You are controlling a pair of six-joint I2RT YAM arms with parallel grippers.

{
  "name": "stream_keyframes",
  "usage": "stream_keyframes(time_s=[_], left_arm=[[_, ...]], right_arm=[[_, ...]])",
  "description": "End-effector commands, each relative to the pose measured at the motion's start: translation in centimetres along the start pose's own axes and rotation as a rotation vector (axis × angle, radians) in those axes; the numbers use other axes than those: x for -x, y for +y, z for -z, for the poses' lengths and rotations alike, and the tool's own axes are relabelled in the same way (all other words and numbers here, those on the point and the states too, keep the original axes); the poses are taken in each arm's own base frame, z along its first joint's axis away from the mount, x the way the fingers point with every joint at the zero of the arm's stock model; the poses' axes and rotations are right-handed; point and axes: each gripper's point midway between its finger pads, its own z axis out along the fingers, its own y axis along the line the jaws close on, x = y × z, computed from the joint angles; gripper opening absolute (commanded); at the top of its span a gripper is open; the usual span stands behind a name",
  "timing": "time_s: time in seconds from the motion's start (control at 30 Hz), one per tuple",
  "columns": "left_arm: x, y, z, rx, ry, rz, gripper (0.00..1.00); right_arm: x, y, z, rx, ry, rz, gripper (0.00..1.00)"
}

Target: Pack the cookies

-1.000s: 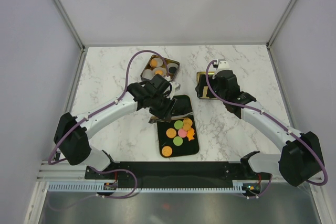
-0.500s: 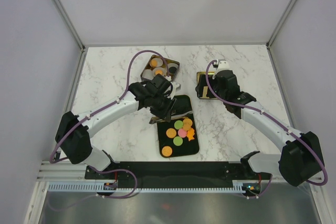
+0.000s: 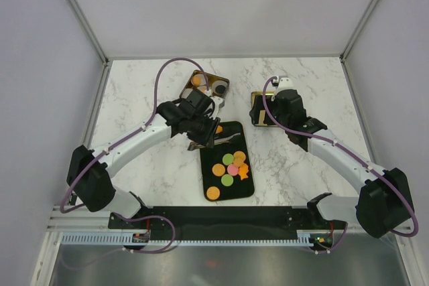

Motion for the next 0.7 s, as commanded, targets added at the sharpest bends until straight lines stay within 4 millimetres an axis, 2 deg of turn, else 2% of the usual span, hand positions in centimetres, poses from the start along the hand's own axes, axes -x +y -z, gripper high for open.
stream_keyframes(time_s=[0.0,0.2,0.33,0.5,0.53,0.57,0.67], left_arm=[[3.6,0.1,3.6,0.012,-0.158,-0.019,0.37],[4.6,1.1,5.2,0.038,-0.213,0.000,0.37],[5.7,3.2,6.4,0.087,-0.258,0.052,0.37],[8.0,8.3,8.3,0.209,-0.328,0.172,0.37],[8.2,9.6,8.1,0.237,-0.323,0.199,0.37],[9.0,10.1,8.6,0.253,-0.341,0.205,0.38],[9.8,12.6,8.1,0.328,-0.324,0.240,0.38]], right_arm=[[2.4,0.8,0.3,0.016,-0.060,0.010,0.98],[2.5,0.9,0.3,0.024,-0.060,0.010,0.98],[2.5,1.1,0.4,0.030,-0.060,0.009,0.98],[2.6,1.3,0.4,0.043,-0.059,0.003,0.98],[2.5,1.4,0.4,0.049,-0.057,0.000,0.98],[2.6,1.5,0.5,0.052,-0.060,0.001,0.98],[2.5,1.7,0.4,0.062,-0.057,-0.003,0.98]])
